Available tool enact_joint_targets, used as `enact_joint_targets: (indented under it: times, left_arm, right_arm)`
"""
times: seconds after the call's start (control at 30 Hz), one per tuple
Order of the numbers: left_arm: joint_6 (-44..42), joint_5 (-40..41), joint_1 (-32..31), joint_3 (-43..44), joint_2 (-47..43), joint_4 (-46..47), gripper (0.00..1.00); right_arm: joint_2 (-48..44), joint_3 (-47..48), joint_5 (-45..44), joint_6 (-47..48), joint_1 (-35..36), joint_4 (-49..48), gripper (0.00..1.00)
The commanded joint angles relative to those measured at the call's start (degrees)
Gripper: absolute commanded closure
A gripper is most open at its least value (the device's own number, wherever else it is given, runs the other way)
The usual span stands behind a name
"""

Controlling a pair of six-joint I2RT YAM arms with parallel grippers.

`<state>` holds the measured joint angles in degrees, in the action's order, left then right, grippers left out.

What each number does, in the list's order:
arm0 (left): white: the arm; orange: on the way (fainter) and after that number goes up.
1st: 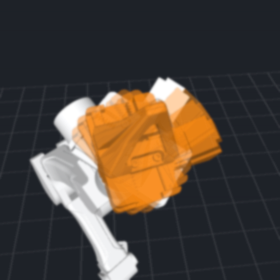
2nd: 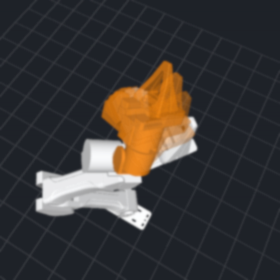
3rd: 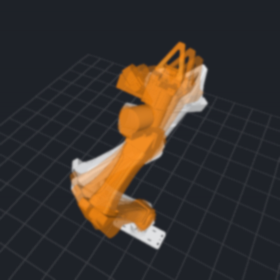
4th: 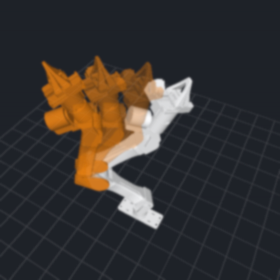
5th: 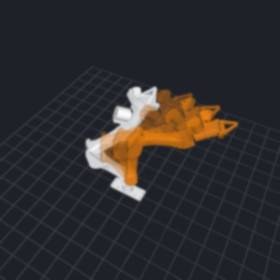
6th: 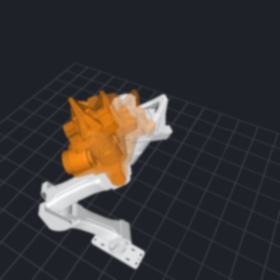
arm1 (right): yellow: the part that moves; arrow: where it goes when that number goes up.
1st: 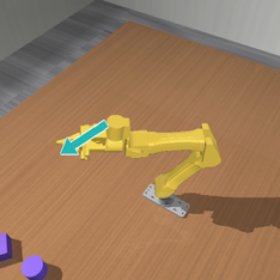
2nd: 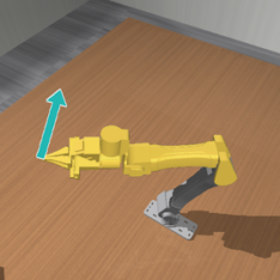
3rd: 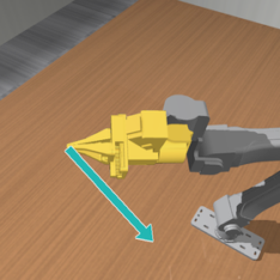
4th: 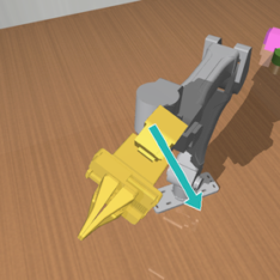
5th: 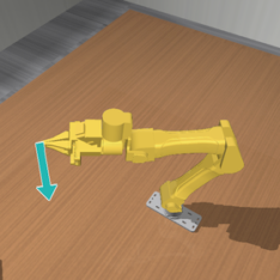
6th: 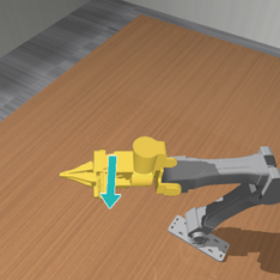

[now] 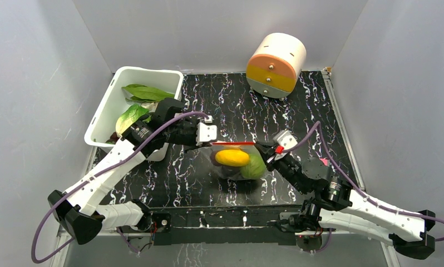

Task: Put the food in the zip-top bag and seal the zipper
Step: Zip the zipper food storage bag at the center of the board.

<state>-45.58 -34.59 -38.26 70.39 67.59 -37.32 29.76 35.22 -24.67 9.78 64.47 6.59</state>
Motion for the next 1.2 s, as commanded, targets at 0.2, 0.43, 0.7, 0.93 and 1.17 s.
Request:
enact_joint_targets:
  times: [0.2, 0.43, 0.7, 0.93, 1.17]
  left_arm:
    - [3.2, 12.0, 0.6, -4.3, -6.1, 1.1, 1.0]
    - [5.0, 14.2, 0.6, -7.6, -8.3, 2.5, 1.0]
    - [5.6, 16.3, 0.6, -8.0, -10.1, 1.8, 1.0]
    - [8.1, 9.9, 0.6, -6.2, -13.4, 1.6, 1.0]
    - [14.1, 9.0, 0.6, -7.2, -15.8, 2.1, 1.0]
  right_arm:
    - [-4.4, 5.1, -15.5, -2.5, -0.2, -3.8, 1.0]
    - [-5.8, 4.1, -19.8, -3.7, -0.3, -4.3, 1.0]
    - [-6.8, 3.0, -18.6, -5.4, -0.3, -4.5, 1.0]
    - [-6.7, 6.0, -3.2, -16.2, -0.2, 1.1, 1.0]
    - [-7.7, 8.2, 0.2, -27.1, -0.2, 7.8, 1.0]
